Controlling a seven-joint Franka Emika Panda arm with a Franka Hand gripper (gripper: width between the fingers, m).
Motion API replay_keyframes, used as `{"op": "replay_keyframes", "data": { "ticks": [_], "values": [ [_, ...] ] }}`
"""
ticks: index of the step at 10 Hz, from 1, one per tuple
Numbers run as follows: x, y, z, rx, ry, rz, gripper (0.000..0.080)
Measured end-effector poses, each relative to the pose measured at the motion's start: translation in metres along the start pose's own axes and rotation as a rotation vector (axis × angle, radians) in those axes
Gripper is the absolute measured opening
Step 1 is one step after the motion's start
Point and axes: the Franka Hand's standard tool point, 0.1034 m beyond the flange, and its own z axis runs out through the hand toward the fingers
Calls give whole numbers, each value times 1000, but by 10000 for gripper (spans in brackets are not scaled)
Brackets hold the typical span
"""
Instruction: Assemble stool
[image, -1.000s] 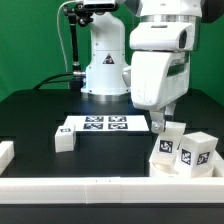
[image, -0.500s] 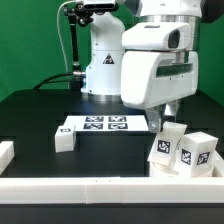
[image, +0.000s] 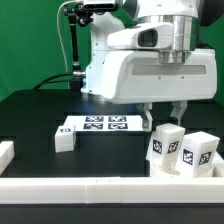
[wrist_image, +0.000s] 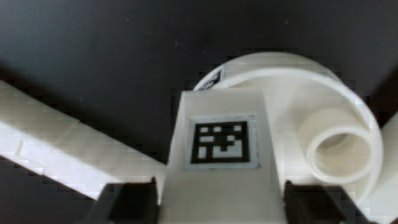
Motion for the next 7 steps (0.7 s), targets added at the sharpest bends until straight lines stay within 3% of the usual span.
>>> {"op": "replay_keyframes", "data": {
  "ticks": [2, 7],
  "values": [
    [2, 0, 0, -10, 38, 183, 340],
    [4, 0, -1, -3, 54, 586, 340]
  ]
}}
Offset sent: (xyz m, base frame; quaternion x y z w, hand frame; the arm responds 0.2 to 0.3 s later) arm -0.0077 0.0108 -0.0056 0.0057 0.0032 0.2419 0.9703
